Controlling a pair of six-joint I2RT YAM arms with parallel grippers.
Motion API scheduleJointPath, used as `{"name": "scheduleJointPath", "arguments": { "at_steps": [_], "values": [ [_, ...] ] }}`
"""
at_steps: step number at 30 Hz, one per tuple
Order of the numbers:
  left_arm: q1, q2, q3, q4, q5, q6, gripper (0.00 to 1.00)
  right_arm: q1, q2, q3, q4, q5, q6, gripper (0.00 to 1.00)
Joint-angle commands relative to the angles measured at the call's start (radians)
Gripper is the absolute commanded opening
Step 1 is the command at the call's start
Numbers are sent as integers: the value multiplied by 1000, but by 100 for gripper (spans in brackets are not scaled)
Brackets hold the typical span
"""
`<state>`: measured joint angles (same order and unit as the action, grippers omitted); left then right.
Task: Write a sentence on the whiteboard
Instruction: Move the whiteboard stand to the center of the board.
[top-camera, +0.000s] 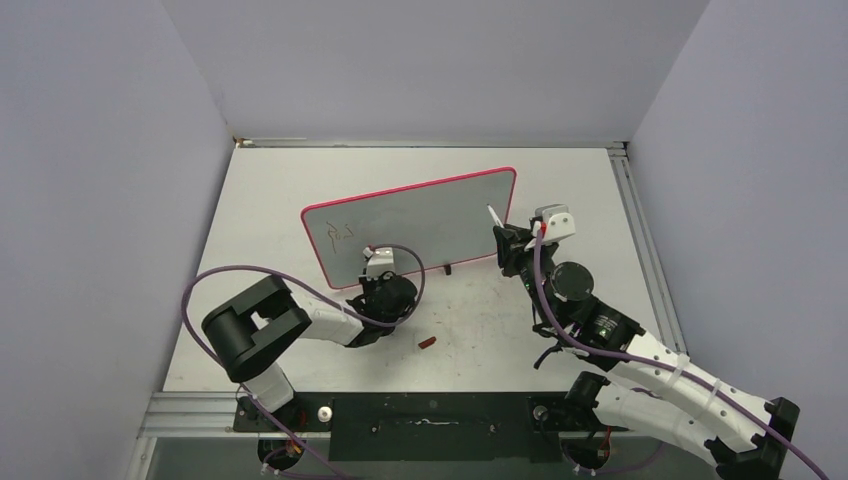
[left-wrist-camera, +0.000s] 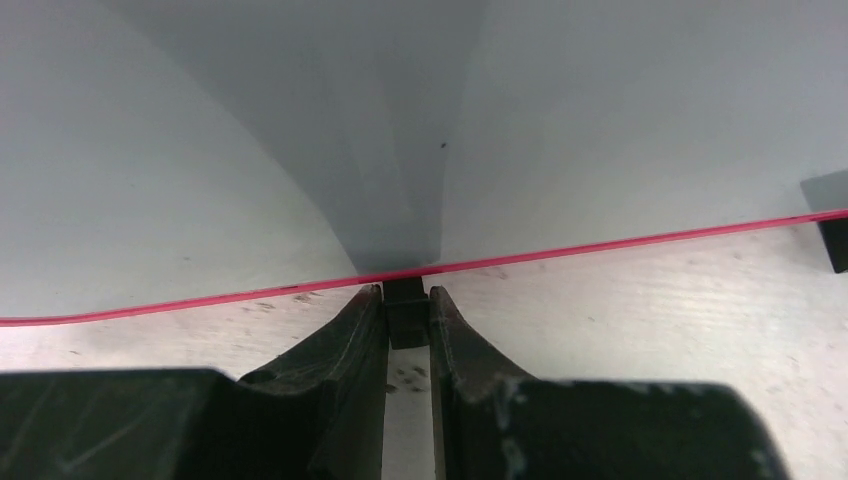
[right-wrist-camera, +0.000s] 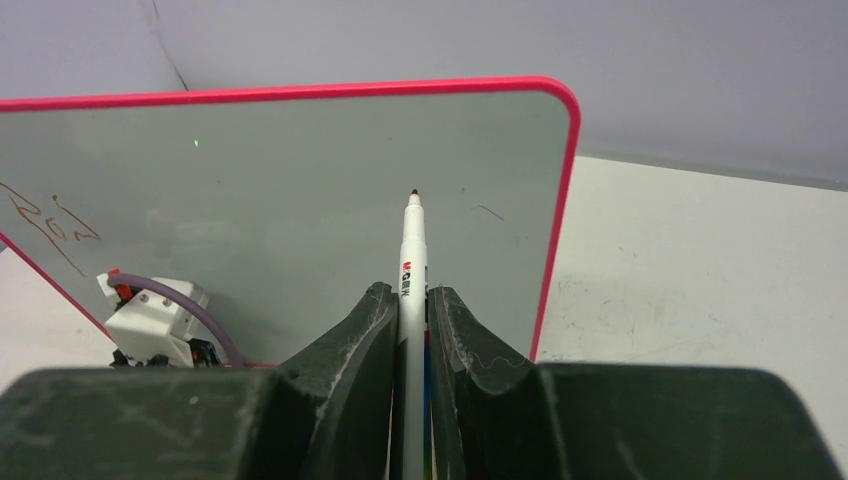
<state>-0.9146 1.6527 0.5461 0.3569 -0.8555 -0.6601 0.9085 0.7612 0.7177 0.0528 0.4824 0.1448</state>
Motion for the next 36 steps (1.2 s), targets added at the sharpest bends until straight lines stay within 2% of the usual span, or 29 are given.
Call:
{"name": "scheduleJointPath", "arguments": {
  "at_steps": [1, 6, 8, 10, 14, 18, 21, 25, 27, 31, 36],
  "values": [
    [-66, 25, 81, 4, 130, -79, 3, -7, -24, -5, 40, 16, 10, 5],
    [-105, 45, 117, -4, 179, -114, 7, -7, -44, -4, 31, 12, 11, 5],
    [-113, 41, 114, -7, 201, -125, 16, -7, -60, -8, 34, -13, 7, 5],
    [-115, 13, 96, -1, 224, -129, 31, -7, -85, -19, 47, -66, -3, 5],
    [-125, -88, 22, 23, 257, -117, 52, -7, -150, -55, 89, -140, -19, 5],
    [-138, -201, -32, -15, 314, -105, 60, -7, -187, -66, 99, -171, -27, 5],
    [-139, -298, -55, -89, 407, -81, 65, -7, -201, -61, 100, -200, -32, 5],
    [-135, -486, -27, -253, 578, 15, 69, -7, -196, -49, 89, -227, -31, 5],
    [-130, -566, 37, -414, 660, 80, 70, -7, -198, -45, 81, -237, -28, 5],
    [-91, -675, 265, -731, 819, 239, 72, -6, -203, -31, 39, -242, -20, 5],
    [67, -678, 621, -1085, 981, 442, 72, -6, -198, -21, -9, -270, 5, 5]
  ]
}}
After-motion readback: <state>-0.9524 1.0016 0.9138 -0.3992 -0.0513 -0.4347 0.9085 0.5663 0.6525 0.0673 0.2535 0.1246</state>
